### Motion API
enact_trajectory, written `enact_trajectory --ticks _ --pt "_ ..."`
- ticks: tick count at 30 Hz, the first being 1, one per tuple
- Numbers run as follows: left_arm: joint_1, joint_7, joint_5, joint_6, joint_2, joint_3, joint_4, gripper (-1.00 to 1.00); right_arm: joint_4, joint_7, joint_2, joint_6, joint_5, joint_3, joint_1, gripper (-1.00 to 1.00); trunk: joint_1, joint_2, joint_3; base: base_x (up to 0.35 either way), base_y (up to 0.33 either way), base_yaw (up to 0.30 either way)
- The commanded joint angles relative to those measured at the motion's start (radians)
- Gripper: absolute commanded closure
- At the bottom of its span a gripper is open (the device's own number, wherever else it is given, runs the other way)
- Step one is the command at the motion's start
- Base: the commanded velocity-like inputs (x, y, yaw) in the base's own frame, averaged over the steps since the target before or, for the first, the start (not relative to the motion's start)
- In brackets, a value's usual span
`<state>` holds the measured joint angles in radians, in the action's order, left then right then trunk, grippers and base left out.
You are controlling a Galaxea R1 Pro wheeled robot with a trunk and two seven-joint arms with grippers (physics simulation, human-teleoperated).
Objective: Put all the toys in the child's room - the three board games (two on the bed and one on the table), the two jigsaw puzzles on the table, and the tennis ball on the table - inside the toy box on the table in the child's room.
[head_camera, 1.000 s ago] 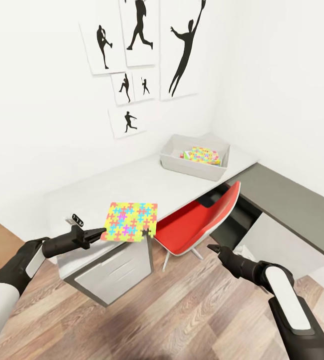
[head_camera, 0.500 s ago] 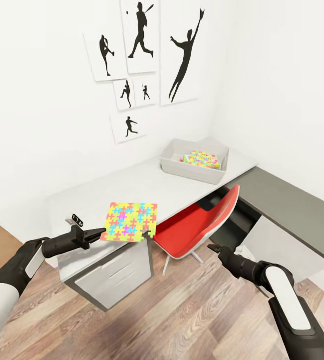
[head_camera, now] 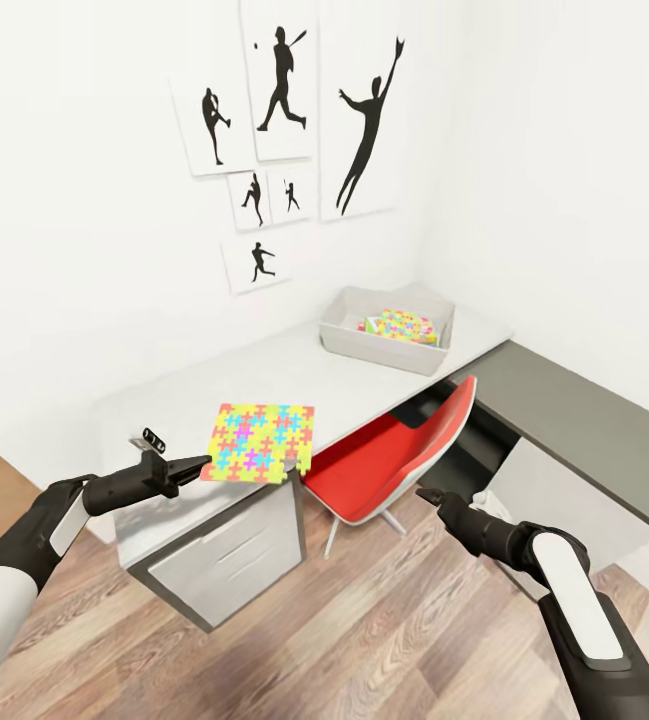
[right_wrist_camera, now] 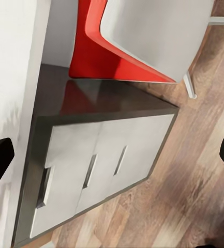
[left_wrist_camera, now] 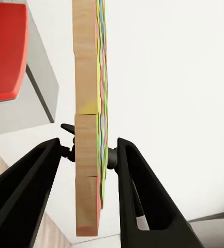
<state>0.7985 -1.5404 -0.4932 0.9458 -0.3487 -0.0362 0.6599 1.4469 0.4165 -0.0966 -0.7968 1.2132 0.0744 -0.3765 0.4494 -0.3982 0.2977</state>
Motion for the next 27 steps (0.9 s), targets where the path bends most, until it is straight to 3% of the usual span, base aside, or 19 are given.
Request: enact_trajectory --ticks 1,10,27 --pt "0.001 -0.004 -0.002 0.010 -0.001 -0.004 0.000 1.00 0.001 0.010 0.000 -0.002 0.010 0.001 -0.001 -1.00 0.001 -0.002 0.000 0.000 -0.003 0.000" --pt "0.001 -0.004 -0.002 0.010 0.000 -0.004 0.000 1.00 0.000 0.010 0.000 -0.002 0.009 0.001 -0.001 -1.00 0.001 -0.002 -0.015 0.000 -0.001 -0.049" --pt "0.001 -0.004 -0.002 -0.013 0.000 -0.002 0.000 1.00 -0.002 0.010 0.000 -0.002 0.009 0.002 -0.001 -1.00 0.001 -0.002 -0.038 0.000 -0.060 -0.191"
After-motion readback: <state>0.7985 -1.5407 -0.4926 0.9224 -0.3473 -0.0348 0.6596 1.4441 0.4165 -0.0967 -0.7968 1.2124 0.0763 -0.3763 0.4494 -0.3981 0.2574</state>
